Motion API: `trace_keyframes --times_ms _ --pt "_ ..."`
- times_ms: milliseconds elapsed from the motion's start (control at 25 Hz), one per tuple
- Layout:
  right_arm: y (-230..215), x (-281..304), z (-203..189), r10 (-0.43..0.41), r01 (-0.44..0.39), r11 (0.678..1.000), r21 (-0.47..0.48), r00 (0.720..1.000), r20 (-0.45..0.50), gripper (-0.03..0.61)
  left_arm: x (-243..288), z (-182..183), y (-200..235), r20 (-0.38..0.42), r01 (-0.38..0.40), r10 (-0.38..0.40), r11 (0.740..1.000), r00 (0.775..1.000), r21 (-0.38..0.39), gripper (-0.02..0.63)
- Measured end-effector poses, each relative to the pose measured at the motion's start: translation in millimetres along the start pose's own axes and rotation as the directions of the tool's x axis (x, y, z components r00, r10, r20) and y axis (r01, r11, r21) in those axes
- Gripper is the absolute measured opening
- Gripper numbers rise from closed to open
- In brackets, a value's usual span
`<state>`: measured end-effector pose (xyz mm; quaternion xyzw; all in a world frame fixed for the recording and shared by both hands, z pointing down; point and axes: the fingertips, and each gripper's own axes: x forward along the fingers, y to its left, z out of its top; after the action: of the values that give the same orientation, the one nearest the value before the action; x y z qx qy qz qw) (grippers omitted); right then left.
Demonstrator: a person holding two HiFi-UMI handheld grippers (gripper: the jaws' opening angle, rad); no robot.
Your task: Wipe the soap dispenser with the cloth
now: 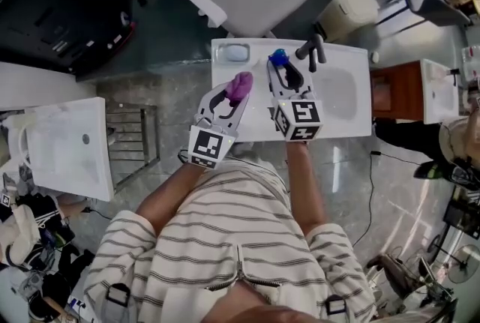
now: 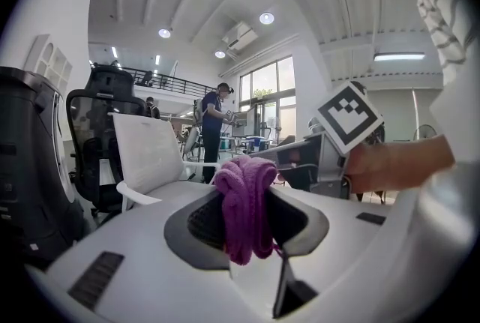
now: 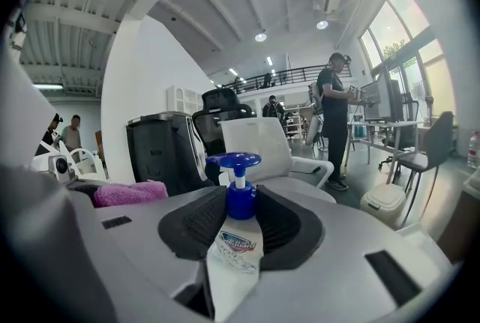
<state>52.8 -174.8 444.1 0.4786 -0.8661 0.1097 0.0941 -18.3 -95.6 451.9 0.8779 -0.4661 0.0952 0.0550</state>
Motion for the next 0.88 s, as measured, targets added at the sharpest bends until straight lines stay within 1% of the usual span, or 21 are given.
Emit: trace_keyframes --times_ms 320,880 --pt "14.6 -20.2 25.6 0.002 -0.002 1.0 -0.013 0.999 0.032 0.13 -3.6 15.0 -5.8 0.021 0.031 -0.031 0.999 0.999 0.026 0.127" --pt "35.0 -37.6 45.0 0.014 -0.013 1.0 -0.018 0.997 0.07 0.13 -4.3 28.7 -8.9 0.048 0.064 -0.067 0.996 0.997 0.065 0.127"
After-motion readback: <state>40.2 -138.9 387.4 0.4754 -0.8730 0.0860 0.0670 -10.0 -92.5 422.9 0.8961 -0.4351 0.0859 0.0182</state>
